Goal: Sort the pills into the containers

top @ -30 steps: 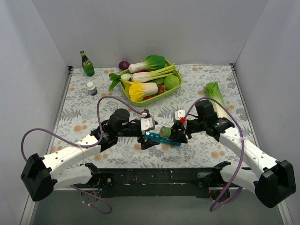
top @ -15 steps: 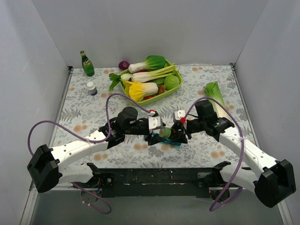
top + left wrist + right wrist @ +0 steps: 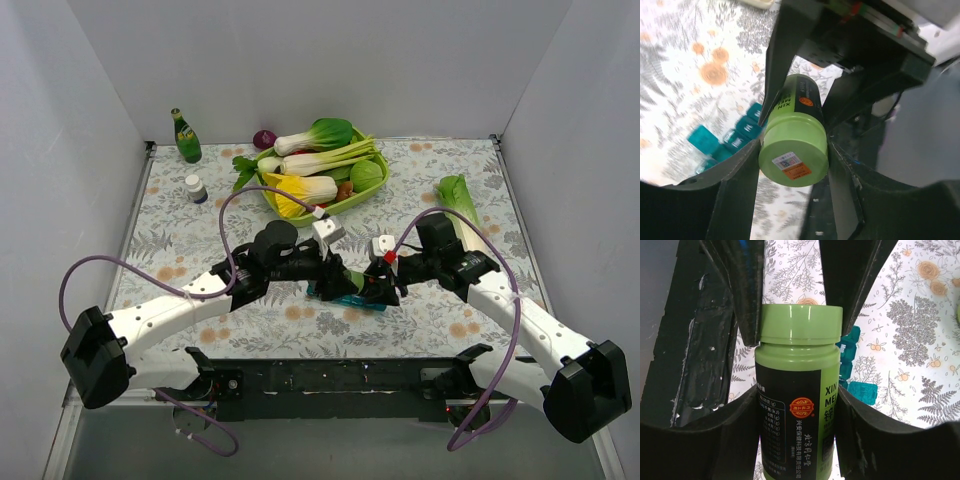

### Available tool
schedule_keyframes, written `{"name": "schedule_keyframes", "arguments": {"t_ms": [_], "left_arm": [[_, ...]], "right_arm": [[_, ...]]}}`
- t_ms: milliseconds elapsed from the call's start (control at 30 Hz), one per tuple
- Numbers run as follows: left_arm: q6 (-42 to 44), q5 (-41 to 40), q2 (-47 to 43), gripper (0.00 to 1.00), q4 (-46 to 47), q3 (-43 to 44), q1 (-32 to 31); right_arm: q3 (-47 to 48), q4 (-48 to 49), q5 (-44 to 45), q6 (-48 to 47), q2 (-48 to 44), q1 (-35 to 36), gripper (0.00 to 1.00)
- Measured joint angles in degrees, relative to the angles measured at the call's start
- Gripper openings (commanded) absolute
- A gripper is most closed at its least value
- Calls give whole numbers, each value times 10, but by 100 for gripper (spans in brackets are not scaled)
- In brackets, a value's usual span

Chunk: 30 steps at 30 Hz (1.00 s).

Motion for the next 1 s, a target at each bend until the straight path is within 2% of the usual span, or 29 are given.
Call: {"name": "schedule_keyframes", "arguments": {"t_ms": [133,300,400,500,600,733,900,1000], "left_arm": [[-205,-16,-10,0,-5,-7,21],[-480,-21,-64,0,-25,-42,61],[-591,-10,-92,0,-22,-57,83],[-648,5,-100,0,-21,-66,93],[-635,-22,-100,0,-85,-52,102],[-569,-119,-101,0,-187,-50,144],[-518,-167,-98,4,-221,-142,250],[-496,-186,-75,12,-242,-171,282]], "right_arm": [[0,14,0,2,-3,2,2],[-1,10,28,0,-7,2,1],[-1,5,43,-1,-6,-1,1],[-1,-1,49,-1,-6,-1,1],[-1,-2,59,-3,-6,-1,1],[-6,-2,82,-5,-6,-1,2],[-9,-17,124,-7,-3,1,2],[-9,-26,148,-10,9,5,2]]}}
